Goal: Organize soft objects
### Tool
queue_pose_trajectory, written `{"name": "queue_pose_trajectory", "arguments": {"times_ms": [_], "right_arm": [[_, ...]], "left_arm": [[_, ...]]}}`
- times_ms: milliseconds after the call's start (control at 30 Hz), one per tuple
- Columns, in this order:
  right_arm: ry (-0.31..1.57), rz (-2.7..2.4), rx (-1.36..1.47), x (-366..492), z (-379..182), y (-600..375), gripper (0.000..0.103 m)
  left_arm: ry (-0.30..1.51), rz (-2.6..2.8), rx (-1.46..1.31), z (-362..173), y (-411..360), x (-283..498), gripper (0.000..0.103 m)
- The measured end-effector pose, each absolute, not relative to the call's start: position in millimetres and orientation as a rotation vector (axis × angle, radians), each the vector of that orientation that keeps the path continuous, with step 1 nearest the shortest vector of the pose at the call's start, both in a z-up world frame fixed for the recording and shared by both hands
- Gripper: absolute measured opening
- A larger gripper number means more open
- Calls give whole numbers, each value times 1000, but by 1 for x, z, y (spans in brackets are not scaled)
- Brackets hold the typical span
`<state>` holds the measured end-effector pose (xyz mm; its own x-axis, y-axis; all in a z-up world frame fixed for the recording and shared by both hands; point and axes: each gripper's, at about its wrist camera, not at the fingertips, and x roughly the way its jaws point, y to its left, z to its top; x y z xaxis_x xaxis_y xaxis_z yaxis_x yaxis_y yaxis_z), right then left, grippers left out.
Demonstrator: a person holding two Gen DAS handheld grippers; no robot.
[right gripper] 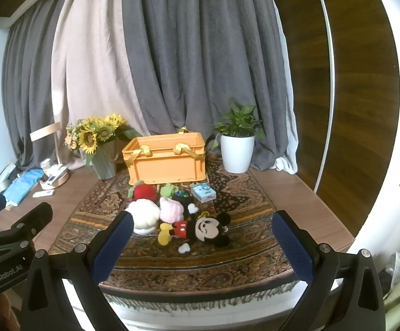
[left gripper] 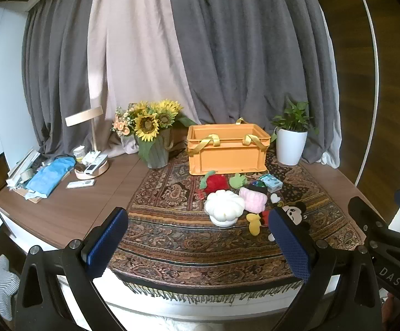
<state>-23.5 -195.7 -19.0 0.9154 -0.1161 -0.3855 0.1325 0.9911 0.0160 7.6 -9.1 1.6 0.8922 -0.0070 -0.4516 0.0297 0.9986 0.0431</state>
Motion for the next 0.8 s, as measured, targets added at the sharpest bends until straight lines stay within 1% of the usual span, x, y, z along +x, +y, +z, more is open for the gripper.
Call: {"name": "queue_pose_trajectory", "arguments": {"times_ms": [800], "right_arm": [[405, -124, 51, -16, -23, -199, 101]], "left_arm": [[469, -20, 52, 0, -11, 8, 103]]}}
